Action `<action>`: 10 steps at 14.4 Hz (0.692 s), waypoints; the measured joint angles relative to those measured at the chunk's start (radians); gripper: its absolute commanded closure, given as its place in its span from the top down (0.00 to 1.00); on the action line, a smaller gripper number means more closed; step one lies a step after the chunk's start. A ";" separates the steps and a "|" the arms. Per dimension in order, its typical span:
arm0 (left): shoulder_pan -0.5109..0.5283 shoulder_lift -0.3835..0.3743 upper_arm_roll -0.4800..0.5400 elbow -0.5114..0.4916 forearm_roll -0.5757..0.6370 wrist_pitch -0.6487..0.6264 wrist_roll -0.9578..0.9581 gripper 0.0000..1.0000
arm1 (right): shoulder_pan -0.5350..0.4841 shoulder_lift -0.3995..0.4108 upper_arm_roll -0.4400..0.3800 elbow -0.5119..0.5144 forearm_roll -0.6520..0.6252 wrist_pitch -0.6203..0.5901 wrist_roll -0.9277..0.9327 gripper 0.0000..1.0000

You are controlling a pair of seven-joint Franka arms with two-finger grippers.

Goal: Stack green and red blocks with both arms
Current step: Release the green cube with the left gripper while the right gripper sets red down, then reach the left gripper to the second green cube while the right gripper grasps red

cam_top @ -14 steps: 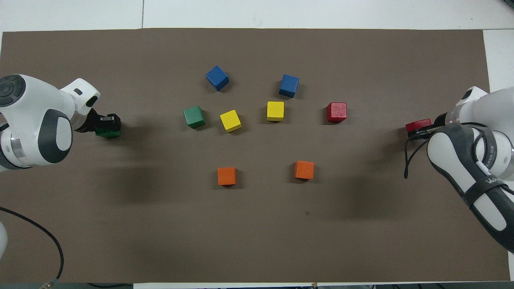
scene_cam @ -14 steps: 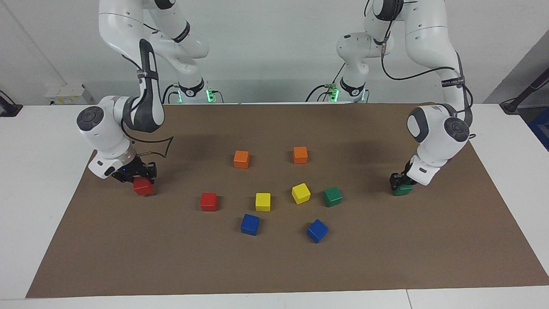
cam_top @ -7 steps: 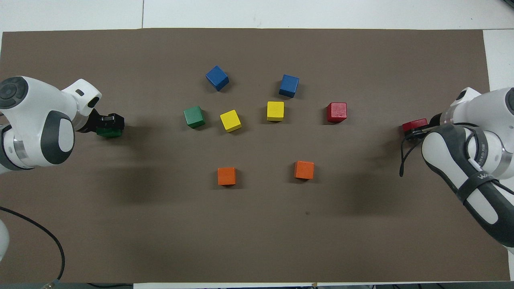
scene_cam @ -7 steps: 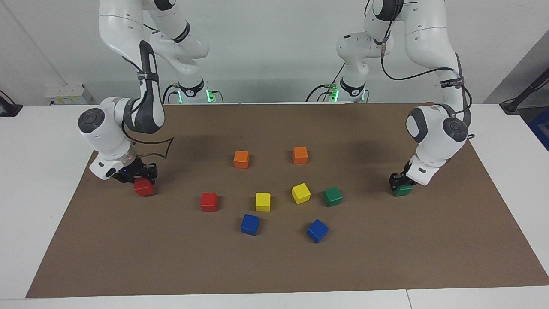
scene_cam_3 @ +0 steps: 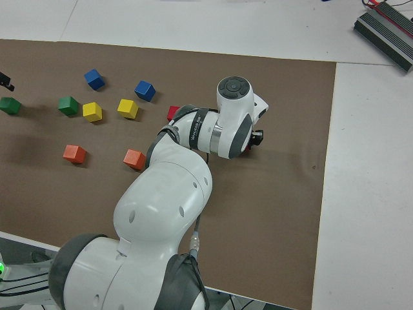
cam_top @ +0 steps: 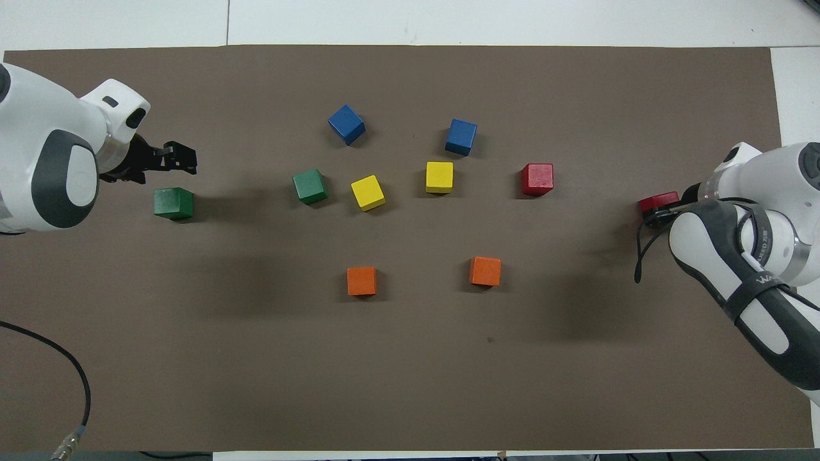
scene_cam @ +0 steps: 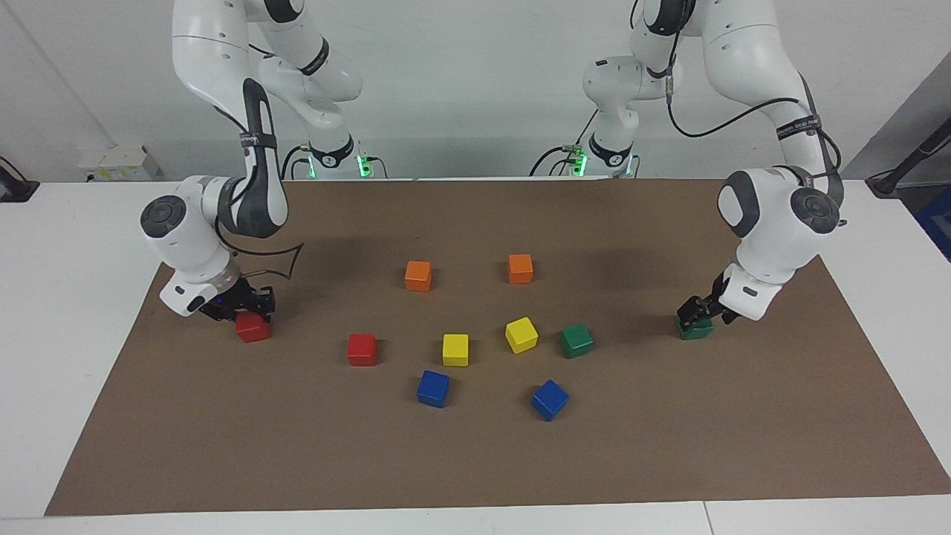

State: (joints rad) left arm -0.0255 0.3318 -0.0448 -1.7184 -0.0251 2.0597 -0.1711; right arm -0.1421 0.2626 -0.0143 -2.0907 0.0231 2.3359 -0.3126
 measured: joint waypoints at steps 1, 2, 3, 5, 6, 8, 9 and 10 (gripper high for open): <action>-0.036 0.004 -0.002 0.025 0.000 -0.016 -0.068 1.00 | 0.000 0.000 0.000 0.000 0.000 0.000 0.000 1.00; -0.074 0.010 -0.003 0.037 0.000 -0.016 -0.135 1.00 | 0.000 0.000 0.000 0.000 0.000 0.001 0.000 1.00; -0.111 0.018 -0.004 0.044 0.000 -0.013 -0.189 1.00 | 0.000 0.000 0.000 -0.001 0.000 0.001 0.001 1.00; -0.175 0.033 -0.005 0.050 0.000 -0.009 -0.248 1.00 | 0.000 0.000 0.000 0.000 0.000 0.001 0.001 1.00; -0.202 0.038 -0.005 0.052 0.000 -0.006 -0.272 1.00 | 0.002 -0.001 0.001 0.003 0.000 0.000 0.003 1.00; -0.241 0.045 -0.005 0.053 0.000 0.027 -0.314 1.00 | 0.009 -0.009 0.007 0.036 0.000 -0.050 0.036 1.00; -0.257 0.051 -0.004 0.053 0.001 0.045 -0.328 1.00 | 0.024 -0.015 0.010 0.079 0.000 -0.113 0.064 1.00; -0.273 0.059 -0.005 0.053 0.001 0.055 -0.335 1.00 | 0.049 -0.021 0.011 0.132 0.000 -0.181 0.097 1.00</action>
State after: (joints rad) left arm -0.2982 0.3911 -0.0493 -1.6657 -0.0242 2.1145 -0.5063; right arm -0.0929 0.2421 -0.0034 -1.9583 0.0232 2.1544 -0.2159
